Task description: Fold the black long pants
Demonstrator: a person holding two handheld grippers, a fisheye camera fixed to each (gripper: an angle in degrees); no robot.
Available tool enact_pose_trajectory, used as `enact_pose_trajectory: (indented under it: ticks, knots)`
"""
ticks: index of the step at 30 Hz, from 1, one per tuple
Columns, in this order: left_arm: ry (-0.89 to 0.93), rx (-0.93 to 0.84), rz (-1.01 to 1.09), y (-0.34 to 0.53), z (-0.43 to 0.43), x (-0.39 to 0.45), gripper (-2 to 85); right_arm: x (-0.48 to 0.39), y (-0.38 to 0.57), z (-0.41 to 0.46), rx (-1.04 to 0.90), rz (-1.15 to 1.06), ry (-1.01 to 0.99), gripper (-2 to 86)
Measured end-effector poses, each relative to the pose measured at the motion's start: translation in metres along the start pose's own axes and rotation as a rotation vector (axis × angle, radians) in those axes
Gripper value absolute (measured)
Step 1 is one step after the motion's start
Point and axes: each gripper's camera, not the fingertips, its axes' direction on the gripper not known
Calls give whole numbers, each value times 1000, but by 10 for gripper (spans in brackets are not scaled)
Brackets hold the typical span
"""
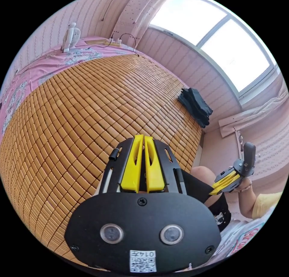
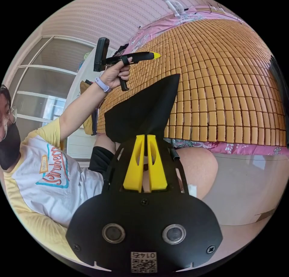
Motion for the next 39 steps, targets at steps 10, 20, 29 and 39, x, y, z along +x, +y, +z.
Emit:
enact_pose_trajectory:
  ticks: [10, 20, 29, 39]
  knots:
    - [-123, -238, 154, -6, 74, 20, 14, 17, 26, -2, 15, 46, 17, 6]
    - [71, 233, 153, -28, -45, 2, 0, -25, 35, -87, 318, -119, 65, 10]
    - [-109, 291, -183, 244, -159, -92, 48, -119, 17, 60, -129, -435, -178, 56]
    - [-56, 348, -461, 387, -135, -101, 68, -135, 27, 124, -136, -372, 96, 68]
